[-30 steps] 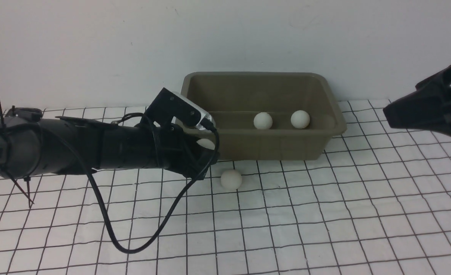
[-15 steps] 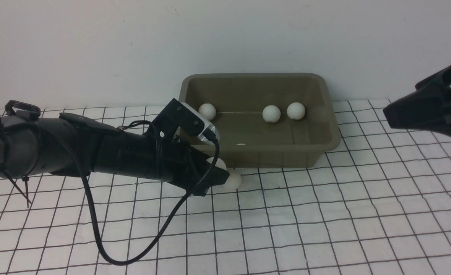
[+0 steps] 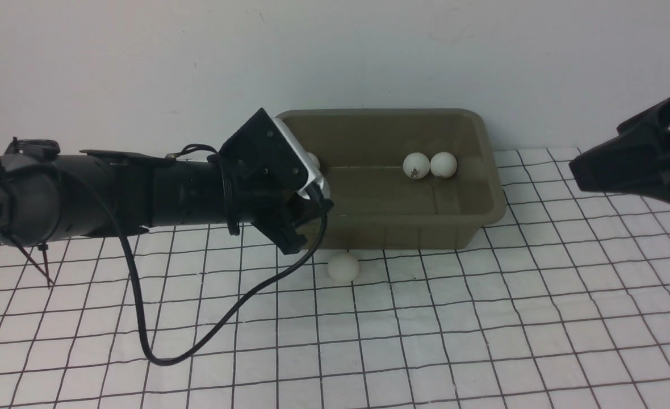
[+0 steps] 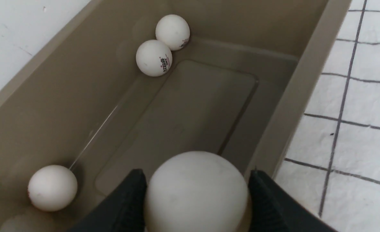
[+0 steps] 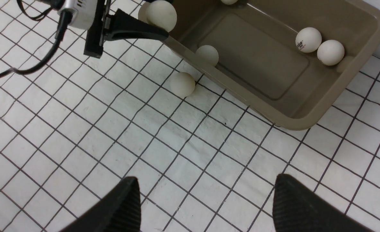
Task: Put the table tennis balls into the box on the white checkered tablecloth.
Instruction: 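Drop the ball into the bin, then reach for and grasp a ping pong ball on the table beside the basket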
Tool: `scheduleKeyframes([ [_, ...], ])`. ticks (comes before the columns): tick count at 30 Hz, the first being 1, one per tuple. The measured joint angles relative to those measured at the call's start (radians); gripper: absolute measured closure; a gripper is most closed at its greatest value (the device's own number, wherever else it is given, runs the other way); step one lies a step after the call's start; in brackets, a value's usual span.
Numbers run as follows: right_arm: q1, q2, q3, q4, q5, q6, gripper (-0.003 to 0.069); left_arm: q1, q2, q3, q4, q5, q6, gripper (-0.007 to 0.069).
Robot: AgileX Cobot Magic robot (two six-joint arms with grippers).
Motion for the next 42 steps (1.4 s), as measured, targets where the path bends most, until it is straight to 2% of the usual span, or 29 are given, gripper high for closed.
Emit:
scheduleKeyframes([
  [4, 0.0, 0.0, 0.0, 0.001, 0.0, 0.0, 0.0164, 0.0, 0.061, -0.059, -0.001, -0.029, -0.048, 0.0257],
  [11, 0.0, 0.0, 0.0, 0.001, 0.0, 0.0, 0.0164, 0.0, 0.081, -0.114, -0.007, -0.09, -0.178, 0.0153],
  [20, 0.0, 0.0, 0.0, 0.001, 0.0, 0.0, 0.0164, 0.0, -0.031, -0.114, 0.004, -0.094, -0.37, 0.0143],
  [22, 0.0, 0.0, 0.0, 0.001, 0.0, 0.0, 0.0164, 0.0, -0.085, -0.114, 0.063, -0.093, -0.461, 0.0143],
  [26, 0.0, 0.0, 0.0, 0.001, 0.0, -0.002, 0.0164, 0.0, -0.169, -0.114, 0.26, -0.046, -0.693, 0.0143],
  [29, 0.0, 0.0, 0.0, 0.001, -0.001, -0.007, 0.0164, 0.0, -0.211, -0.114, 0.405, 0.023, -0.878, 0.0143],
  [34, 0.0, 0.0, 0.0, 0.001, -0.006, -0.02, 0.0164, 0.0, -0.249, -0.114, 0.552, 0.206, -1.098, 0.0143],
  [39, 0.0, 0.0, 0.0, 0.001, -0.009, -0.026, 0.0164, 0.0, -0.254, -0.114, 0.634, 0.406, -1.223, 0.0143],
  [42, 0.0, 0.0, 0.0, 0.001, -0.009, -0.027, 0.0164, 0.0, -0.254, -0.114, 0.689, 0.449, -1.277, 0.0143],
])
